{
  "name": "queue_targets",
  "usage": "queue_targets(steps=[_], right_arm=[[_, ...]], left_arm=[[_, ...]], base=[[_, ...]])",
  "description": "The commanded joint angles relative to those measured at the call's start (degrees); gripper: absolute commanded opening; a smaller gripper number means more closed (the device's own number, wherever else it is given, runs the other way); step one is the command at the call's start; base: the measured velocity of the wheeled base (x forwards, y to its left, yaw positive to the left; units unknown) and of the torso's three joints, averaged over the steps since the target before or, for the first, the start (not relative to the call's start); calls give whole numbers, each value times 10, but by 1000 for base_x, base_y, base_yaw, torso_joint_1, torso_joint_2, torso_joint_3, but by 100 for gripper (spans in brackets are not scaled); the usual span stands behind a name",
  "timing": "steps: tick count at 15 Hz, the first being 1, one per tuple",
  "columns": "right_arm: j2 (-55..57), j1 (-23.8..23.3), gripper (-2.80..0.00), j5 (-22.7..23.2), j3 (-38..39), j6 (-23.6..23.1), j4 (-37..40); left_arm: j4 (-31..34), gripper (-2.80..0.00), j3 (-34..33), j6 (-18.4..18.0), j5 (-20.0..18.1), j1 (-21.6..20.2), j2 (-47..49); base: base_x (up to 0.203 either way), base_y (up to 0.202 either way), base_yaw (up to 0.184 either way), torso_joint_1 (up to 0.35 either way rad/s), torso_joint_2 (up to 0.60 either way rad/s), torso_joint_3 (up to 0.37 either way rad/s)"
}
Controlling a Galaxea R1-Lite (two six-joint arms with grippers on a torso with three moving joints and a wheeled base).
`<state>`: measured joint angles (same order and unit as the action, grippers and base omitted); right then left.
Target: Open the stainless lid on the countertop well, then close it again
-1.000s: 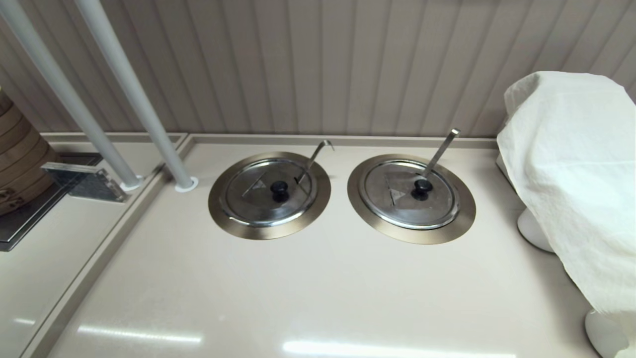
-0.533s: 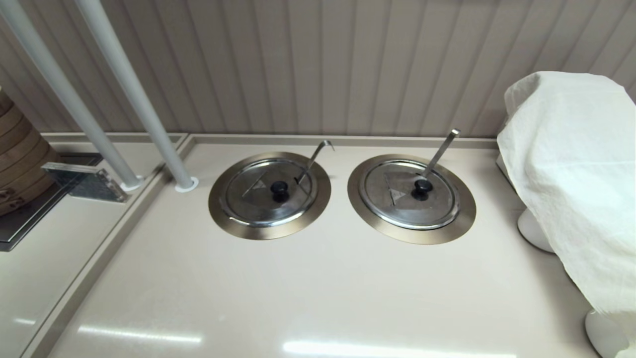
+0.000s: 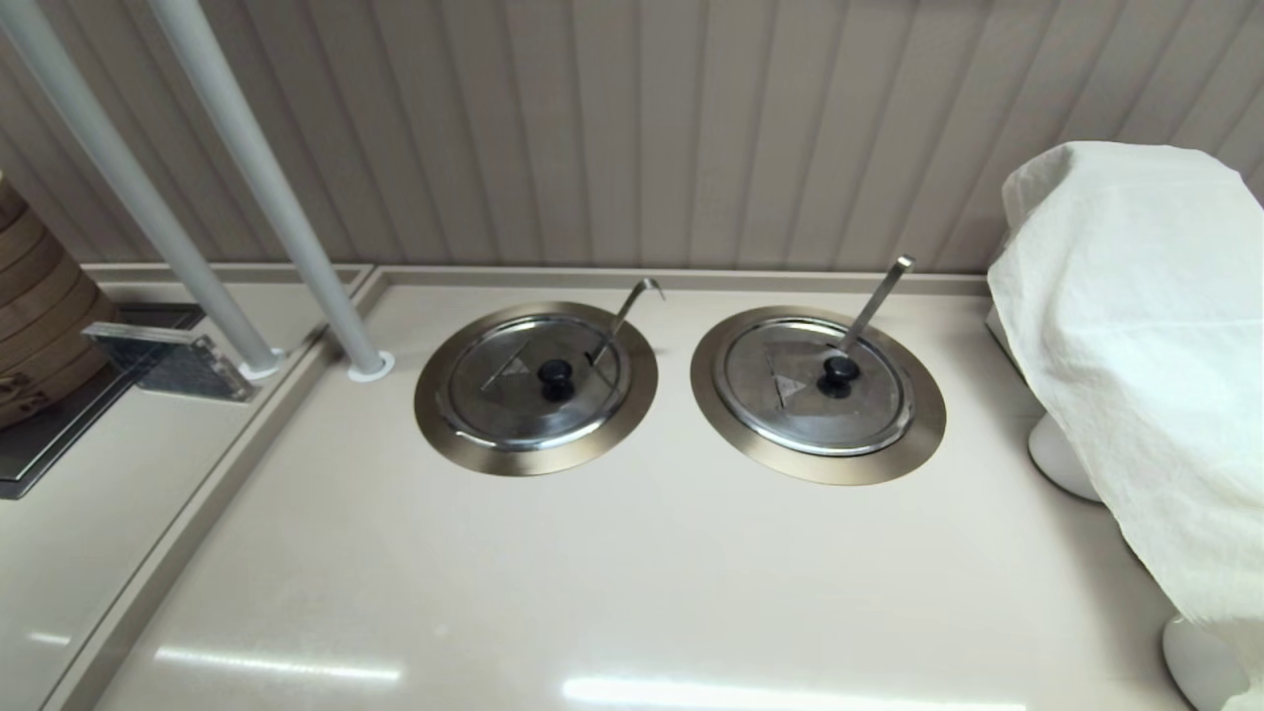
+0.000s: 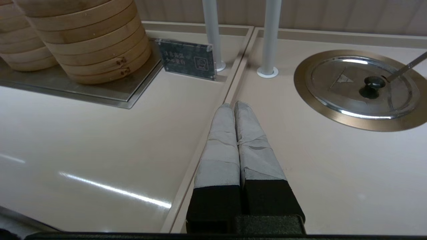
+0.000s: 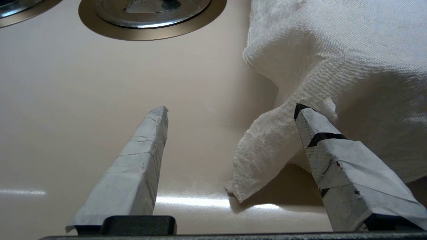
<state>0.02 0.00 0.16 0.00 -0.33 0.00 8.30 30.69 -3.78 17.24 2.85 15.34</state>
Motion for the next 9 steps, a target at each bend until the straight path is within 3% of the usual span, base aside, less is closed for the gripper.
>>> queue_targets(steps=[1,3,4,9], right_arm=[[0,0,0,0,0,0,0],[0,0,0,0,0,0,0],[0,0,0,0,0,0,0],[0,0,0,0,0,0,0]], left_arm=[[0,-280,-16,-17,-45,-24,-33],[3,-280,-65,-30,-133,-30,-94],[5,-280,-97,-34,-158,-31,-120],[2,-280,-223,-57,-211,-30,-153]], base=[[0,0,0,0,0,0],[0,0,0,0,0,0],[0,0,0,0,0,0],[0,0,0,0,0,0]])
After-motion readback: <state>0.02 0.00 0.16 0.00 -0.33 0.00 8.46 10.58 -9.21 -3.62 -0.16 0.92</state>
